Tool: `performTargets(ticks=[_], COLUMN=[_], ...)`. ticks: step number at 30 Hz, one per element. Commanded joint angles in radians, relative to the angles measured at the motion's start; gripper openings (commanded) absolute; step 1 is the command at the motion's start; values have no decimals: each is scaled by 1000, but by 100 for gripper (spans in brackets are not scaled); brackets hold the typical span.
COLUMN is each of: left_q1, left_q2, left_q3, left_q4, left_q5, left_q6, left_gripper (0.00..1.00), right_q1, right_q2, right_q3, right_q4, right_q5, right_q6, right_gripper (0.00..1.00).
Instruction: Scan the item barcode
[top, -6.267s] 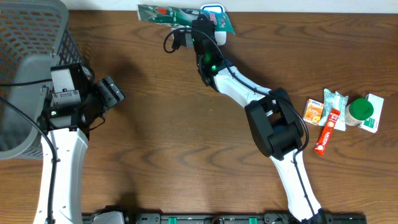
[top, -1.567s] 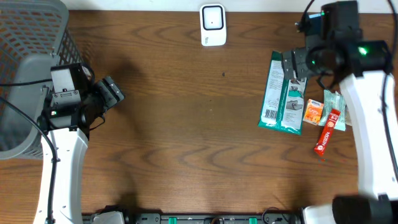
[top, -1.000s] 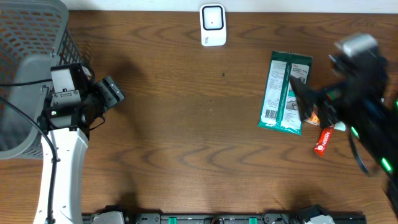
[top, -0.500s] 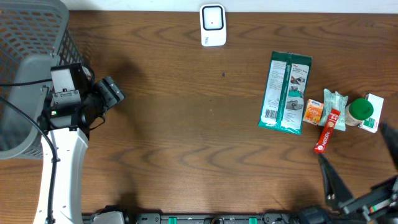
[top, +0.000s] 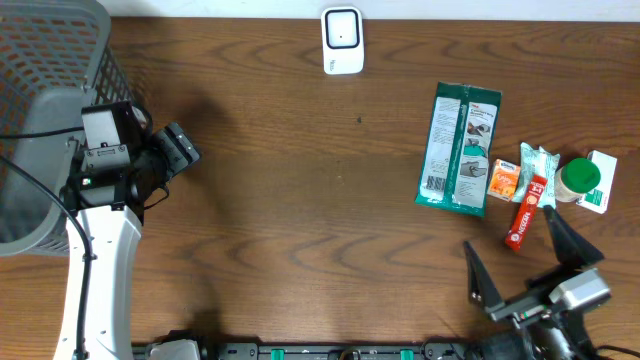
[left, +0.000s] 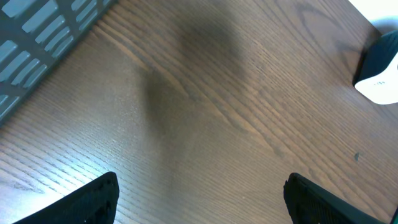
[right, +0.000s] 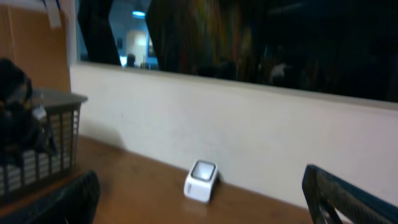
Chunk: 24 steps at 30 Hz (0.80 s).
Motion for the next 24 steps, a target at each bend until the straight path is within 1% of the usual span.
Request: performTargets(ticks=[1, 6, 14, 16, 20, 24], left_q1=[3, 3, 3, 3, 3, 3], left_q2=[0, 0, 0, 0, 0, 0], left_q3=[-3, -4, -4, -4, -4, -3], left_q4=[-2, -2, -2, -2, -2, -2], left_q5=[-10, -10, -10, -10, -10, -10], left_q6=[3, 3, 3, 3, 3, 3], left_gripper=[86, 86, 86, 86, 86, 86], right_q1=[-6, -5, -19, -36, -72, -114], right_q2=[-60, -58, -58, -58, -58, -58], right_q3=[-122, -251, -490, -540, -593, -618], right_q4=[99, 265, 614, 672, 702, 700], right_q5=[-3, -3, 1, 18, 93, 106], right_q6=[10, 10, 11, 42, 148, 158], right_gripper=[99, 99, 99, 99, 99, 99])
